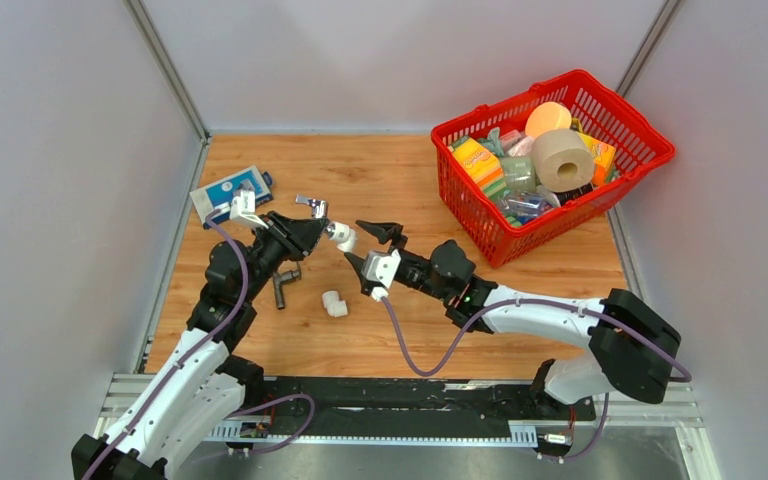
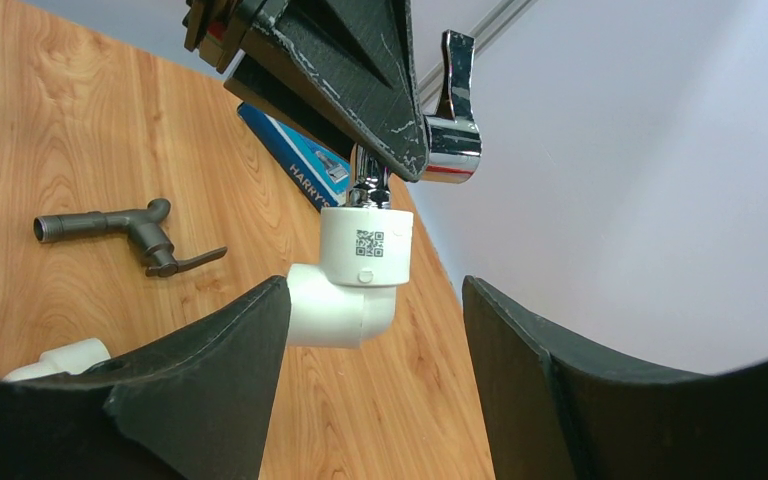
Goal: Install the water faucets
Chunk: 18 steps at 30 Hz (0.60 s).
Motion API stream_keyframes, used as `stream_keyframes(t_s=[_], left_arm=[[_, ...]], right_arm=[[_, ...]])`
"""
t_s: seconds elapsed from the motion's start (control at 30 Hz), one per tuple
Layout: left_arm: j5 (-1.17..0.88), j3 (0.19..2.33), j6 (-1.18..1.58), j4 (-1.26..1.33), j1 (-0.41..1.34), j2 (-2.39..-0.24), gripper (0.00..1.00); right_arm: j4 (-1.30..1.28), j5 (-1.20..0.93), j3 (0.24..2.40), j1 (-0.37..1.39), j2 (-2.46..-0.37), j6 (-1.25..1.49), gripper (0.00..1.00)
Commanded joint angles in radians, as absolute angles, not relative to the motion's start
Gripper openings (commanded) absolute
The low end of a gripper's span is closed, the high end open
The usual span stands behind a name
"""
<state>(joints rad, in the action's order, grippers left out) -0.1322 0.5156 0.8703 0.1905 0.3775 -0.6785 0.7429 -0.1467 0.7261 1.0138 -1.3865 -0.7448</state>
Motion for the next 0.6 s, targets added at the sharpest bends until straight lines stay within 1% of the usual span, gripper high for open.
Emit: stream_keyframes(t_s=[0.0,0.57], left_arm=[[-0.135,0.560,0.894,0.259,0.376,-0.666,0.00],[-0.121,0.560,0.900,0.247,0.377,-0.658,0.00]], right_arm=[[0.795,-0.112,0.735,1.028,-1.407,-0.779,0.69],[0.802,-0.092,0.730,1.034,-1.399,-0.787,0.69]])
